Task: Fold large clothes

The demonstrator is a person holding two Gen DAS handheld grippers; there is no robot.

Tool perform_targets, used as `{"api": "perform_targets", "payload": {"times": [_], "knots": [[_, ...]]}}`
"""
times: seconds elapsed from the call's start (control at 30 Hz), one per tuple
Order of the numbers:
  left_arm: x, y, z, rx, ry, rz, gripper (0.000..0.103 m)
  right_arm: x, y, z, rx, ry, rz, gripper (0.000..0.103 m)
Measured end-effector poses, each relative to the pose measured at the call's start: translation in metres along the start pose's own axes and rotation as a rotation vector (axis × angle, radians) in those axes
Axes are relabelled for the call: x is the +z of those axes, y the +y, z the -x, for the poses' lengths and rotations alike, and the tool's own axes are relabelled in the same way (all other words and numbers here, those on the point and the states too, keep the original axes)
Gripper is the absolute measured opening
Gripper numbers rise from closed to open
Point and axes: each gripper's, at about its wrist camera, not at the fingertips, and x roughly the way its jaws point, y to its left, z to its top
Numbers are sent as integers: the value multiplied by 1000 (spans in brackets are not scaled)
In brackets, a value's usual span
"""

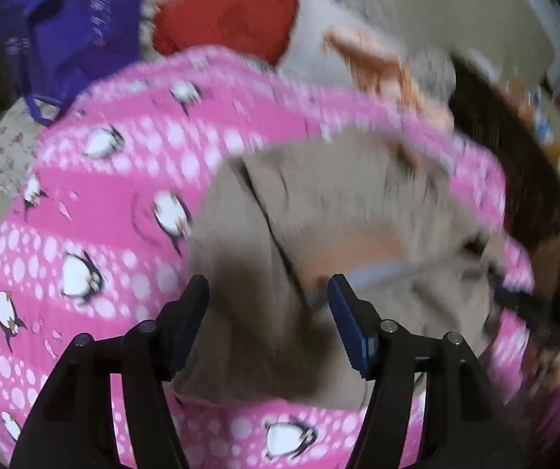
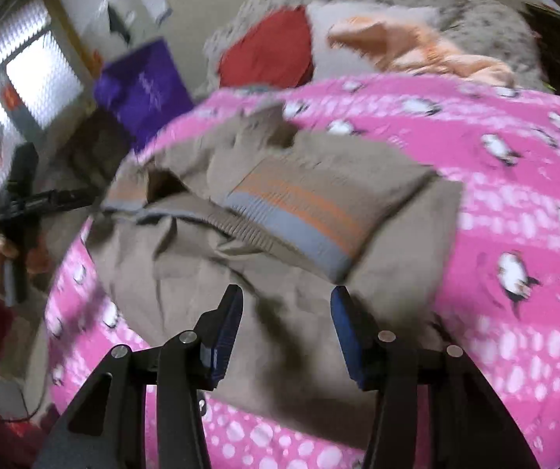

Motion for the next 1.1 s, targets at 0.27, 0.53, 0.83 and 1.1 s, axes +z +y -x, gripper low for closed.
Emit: {"api": "perform_targets", "payload": {"times": [0.27,0.53,0.83,1.1], "knots": [[47,-12,-43,-110,30,93,62,73,-19,-26,3,-157,-170,46],[52,34,-2,-161,-153,336,76,75,-16,10,-15,-274,-154,57],[-4,9,-2,-75,-6,11,76,81,3,-45,-12,-148,-13,57],[40,-26,-55,-57,28,19,76,109,-12,-50,-124,-241,-131,57]]}}
